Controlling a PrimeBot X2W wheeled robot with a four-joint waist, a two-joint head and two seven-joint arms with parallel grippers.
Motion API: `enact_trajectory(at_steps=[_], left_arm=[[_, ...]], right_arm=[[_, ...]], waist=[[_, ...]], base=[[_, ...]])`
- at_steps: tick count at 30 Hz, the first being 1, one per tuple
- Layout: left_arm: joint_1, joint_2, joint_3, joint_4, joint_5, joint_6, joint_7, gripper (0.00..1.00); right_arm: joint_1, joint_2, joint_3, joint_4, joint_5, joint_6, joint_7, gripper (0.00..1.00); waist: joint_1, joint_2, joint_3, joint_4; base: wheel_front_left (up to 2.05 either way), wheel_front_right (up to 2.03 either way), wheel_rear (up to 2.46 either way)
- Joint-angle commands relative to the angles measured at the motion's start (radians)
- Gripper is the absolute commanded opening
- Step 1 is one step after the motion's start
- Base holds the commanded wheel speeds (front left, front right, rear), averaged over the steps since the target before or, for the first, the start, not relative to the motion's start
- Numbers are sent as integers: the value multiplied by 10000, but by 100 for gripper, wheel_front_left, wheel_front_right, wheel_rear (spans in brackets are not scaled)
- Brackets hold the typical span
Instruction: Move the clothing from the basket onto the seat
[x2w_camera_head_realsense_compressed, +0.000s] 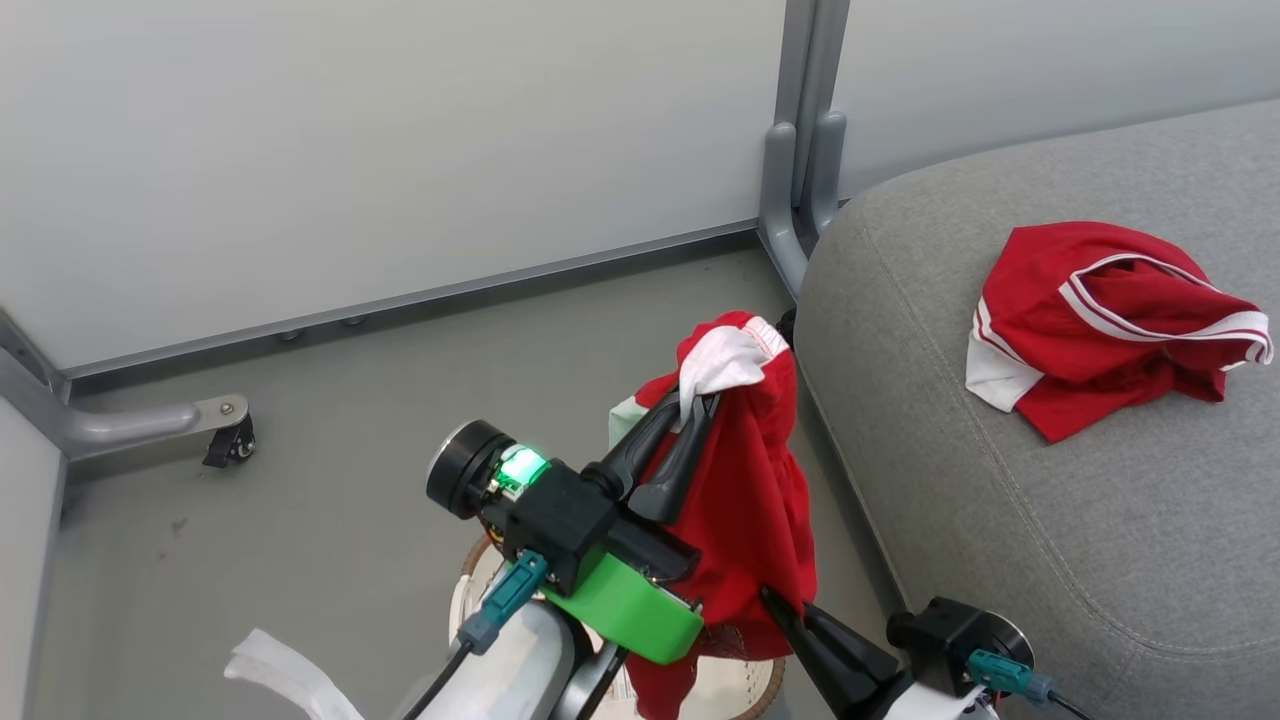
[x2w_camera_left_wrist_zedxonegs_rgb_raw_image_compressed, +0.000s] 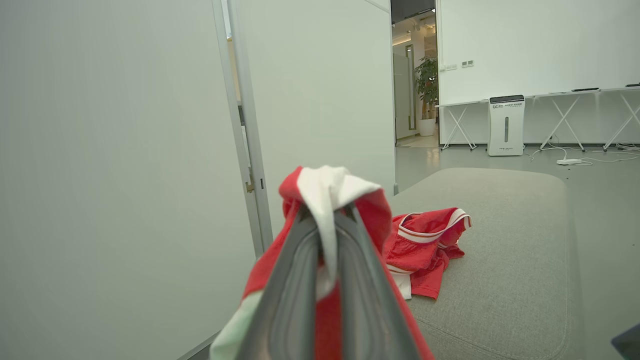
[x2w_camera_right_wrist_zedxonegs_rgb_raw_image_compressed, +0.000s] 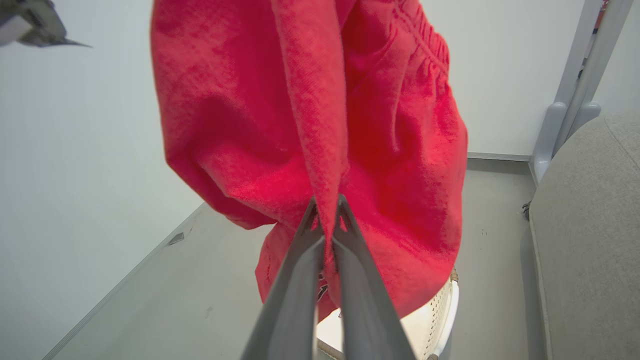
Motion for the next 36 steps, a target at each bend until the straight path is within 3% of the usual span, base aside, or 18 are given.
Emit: enact_trajectory(at_steps=[1,16,17,18,36], left_arm=[[-62,46,42,23,-77,-12,-35,0],[-47,58,81,274,-152,18,-35,0],[-24,55,82,312,-178,21,-35,30],[-5,52,76,348,-199,20,-35,100],[-138,133,-71,561,-325,80,220,100]], right_arm=[[-131,-30,50,57,-11,-11,-19,0],[-25,2,-99,52,134,-11,-19,0],[-18,7,-108,50,142,-11,-19,0],[-14,13,-120,50,145,-11,-19,0],[-57,20,-315,-77,164,-11,-19,0]], waist=[[1,28,5,-48],[1,28,-42,-171],[1,28,-41,-173],[1,28,-39,-175],[1,28,155,-298]], base=[[0,0,0],[0,0,0],[0,0,0],[0,0,0],[0,0,0]])
